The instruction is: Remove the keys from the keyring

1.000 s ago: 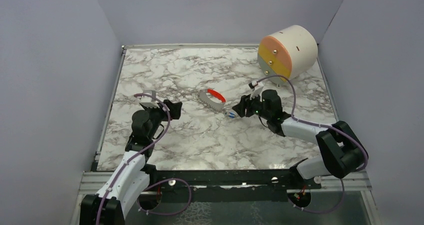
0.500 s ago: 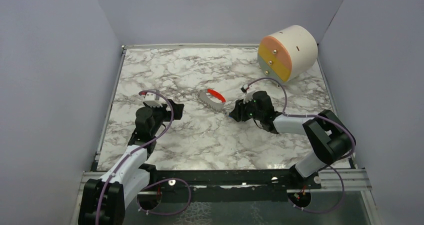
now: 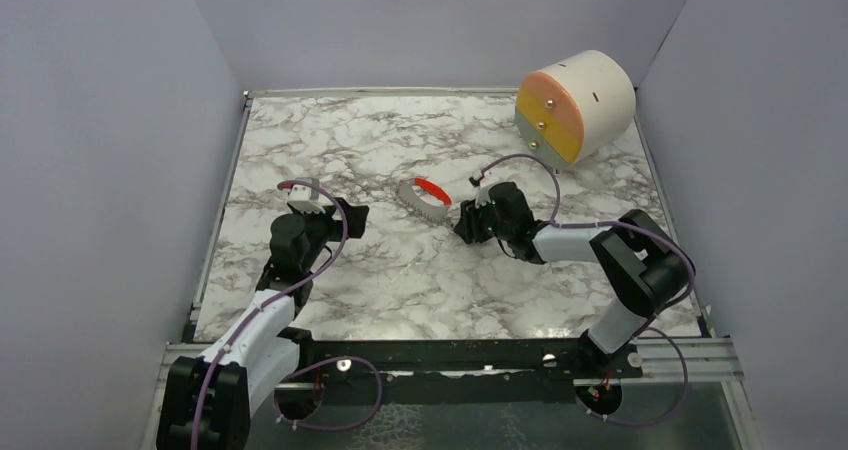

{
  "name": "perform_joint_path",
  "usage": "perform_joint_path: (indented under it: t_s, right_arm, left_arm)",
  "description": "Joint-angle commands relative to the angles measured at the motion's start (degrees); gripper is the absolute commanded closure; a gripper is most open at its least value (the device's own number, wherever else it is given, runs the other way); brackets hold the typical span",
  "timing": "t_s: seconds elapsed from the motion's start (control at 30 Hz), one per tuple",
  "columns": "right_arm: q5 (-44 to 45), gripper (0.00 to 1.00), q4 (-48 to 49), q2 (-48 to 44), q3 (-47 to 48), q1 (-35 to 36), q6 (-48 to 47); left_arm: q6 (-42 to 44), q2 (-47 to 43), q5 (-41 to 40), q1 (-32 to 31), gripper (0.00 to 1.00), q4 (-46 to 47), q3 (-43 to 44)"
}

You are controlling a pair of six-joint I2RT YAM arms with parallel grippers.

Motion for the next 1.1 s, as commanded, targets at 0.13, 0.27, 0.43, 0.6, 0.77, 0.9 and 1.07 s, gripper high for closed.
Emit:
perform_joint_path:
  t_s: [0.13,0.27,0.43,0.6,0.77,0.9,1.07]
  right_arm:
    - [3.58,0.58,-0.47,4.3,3.65,0.67,-1.58]
    - [3.65,0.58,-1.09,5.04,3.62,1.34,-1.64]
    - [3.64,0.58,-1.67,5.66,3.29,2.31,-1.17]
    - [5.48,0.58,-4.03,7.15,4.44,4.03,-0.7]
    - [10.63,0.6,-9.37,9.21,7.0,5.75,1.02]
    - [13.47,0.67,-13.68,11.26,9.16,5.99,2.9]
    - [13.77,0.7,-18.2,13.95,11.36,6.05,5.14]
  left_arm:
    - [-0.54,-1.39,1.47,-0.31,0.11,2.27,0.8]
    - [-0.75,-1.13,1.81,-0.31,0.11,2.27,0.91]
    - [-1.26,-1.06,1.74,-0.31,0.11,2.7,0.8]
    - [-1.24,-1.81,1.94,-0.26,0.11,2.79,0.5]
    - [-1.5,-3.25,1.19,-0.31,0.11,2.76,0.01]
    - [-1.57,-3.84,0.71,-0.31,0.12,2.78,-0.17]
    - [-1.71,-3.93,0.45,-0.31,0.12,2.78,-0.12]
